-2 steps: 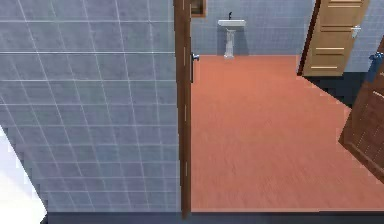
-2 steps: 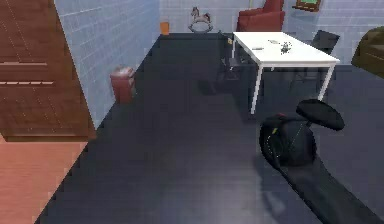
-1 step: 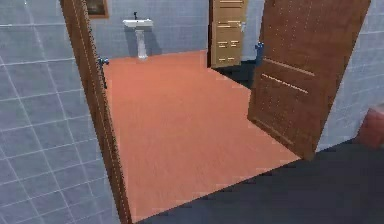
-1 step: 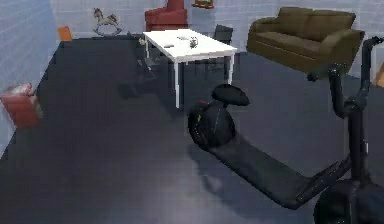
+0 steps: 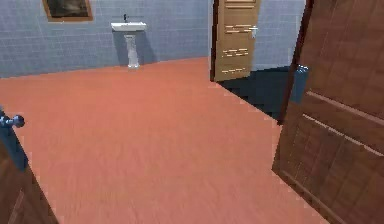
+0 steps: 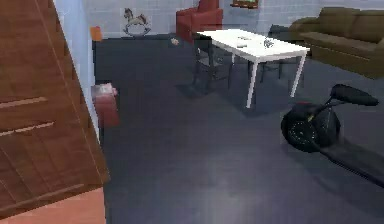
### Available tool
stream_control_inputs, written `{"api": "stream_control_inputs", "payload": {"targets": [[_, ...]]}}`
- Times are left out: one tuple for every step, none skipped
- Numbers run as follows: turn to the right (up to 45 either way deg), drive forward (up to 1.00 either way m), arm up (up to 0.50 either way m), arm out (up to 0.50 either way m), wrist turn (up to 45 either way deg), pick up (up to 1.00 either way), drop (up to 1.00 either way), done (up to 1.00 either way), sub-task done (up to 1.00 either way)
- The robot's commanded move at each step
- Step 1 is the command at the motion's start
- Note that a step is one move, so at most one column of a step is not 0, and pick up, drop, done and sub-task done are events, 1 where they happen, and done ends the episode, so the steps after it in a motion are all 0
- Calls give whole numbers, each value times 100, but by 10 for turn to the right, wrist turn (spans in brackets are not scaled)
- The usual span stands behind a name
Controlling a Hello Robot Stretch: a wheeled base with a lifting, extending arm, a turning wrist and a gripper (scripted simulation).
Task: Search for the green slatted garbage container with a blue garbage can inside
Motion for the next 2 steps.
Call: {"api": "stream_control_inputs", "payload": {"targets": [[0,80,0,0,0,0,0,0,0],[-210,0,0,0,0,0,0,0,0]]}}
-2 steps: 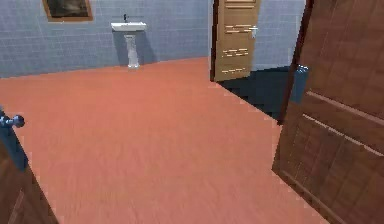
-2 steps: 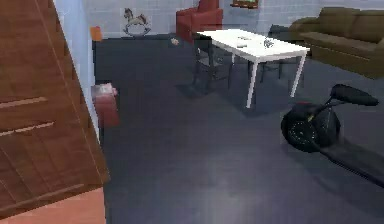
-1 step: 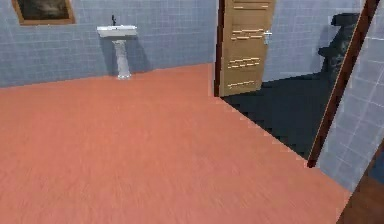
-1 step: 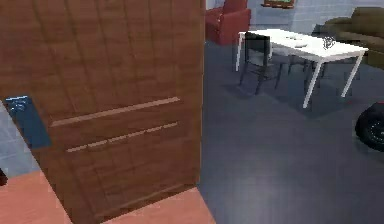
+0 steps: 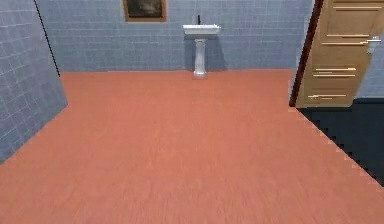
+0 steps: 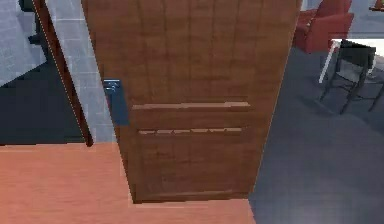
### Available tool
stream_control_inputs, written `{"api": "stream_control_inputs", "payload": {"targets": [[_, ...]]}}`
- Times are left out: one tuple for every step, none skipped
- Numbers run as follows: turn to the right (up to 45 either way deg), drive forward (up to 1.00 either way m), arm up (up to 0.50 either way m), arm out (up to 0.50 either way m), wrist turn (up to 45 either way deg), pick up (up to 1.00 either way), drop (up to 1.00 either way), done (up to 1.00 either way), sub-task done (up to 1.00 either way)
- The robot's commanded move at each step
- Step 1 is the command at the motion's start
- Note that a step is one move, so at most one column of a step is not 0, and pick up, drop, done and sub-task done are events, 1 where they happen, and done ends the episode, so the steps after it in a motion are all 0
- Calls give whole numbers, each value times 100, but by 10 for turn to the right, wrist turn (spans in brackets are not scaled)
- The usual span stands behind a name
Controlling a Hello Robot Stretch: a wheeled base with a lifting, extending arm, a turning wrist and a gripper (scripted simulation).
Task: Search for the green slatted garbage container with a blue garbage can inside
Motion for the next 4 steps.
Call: {"api": "stream_control_inputs", "payload": {"targets": [[0,75,0,0,0,0,0,0,0],[-240,0,0,0,0,0,0,0,0],[0,100,0,0,0,0,0,0,0],[0,100,0,0,0,0,0,0,0]]}}
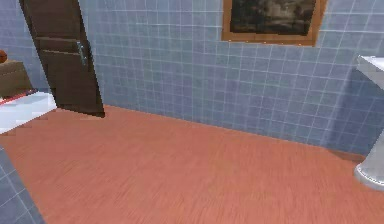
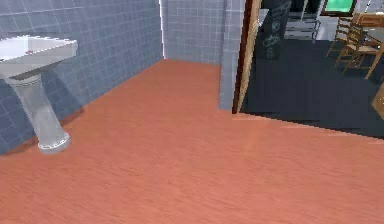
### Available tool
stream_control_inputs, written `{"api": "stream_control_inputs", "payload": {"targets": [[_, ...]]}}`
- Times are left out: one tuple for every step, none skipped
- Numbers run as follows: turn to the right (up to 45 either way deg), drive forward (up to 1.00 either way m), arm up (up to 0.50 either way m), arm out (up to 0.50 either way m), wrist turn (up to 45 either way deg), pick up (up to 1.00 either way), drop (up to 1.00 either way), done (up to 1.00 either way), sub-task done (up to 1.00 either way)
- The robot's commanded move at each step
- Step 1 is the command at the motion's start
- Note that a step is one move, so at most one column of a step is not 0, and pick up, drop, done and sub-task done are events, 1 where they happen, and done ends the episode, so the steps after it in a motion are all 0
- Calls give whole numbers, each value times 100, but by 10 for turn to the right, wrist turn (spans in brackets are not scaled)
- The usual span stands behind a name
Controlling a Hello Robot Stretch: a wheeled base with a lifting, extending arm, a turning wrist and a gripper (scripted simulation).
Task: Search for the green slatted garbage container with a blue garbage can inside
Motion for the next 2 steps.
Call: {"api": "stream_control_inputs", "payload": {"targets": [[-60,0,0,0,0,0,0,0,0],[0,75,0,0,0,0,0,0,0]]}}
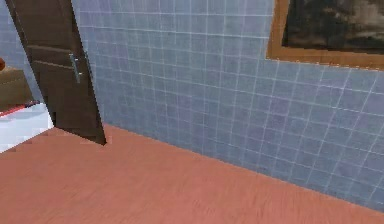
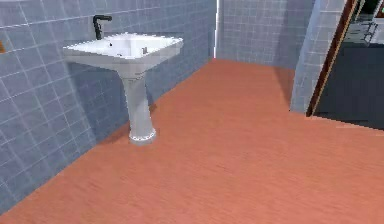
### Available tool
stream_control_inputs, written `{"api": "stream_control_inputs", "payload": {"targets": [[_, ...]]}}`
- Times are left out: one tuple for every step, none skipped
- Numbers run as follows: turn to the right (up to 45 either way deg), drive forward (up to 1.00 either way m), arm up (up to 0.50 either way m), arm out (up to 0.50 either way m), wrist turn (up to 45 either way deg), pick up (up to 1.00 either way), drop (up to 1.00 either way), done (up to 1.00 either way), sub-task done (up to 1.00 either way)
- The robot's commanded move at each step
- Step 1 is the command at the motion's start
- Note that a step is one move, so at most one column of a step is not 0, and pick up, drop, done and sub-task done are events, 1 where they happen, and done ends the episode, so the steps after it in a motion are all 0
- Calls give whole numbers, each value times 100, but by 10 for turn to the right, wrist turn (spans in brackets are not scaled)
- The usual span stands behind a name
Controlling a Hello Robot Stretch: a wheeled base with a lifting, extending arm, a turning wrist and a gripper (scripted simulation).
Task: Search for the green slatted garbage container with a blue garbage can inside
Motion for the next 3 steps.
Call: {"api": "stream_control_inputs", "payload": {"targets": [[-300,0,0,0,0,0,0,0,0],[0,65,0,0,0,0,0,0,0],[-150,0,0,0,0,0,0,0,0]]}}
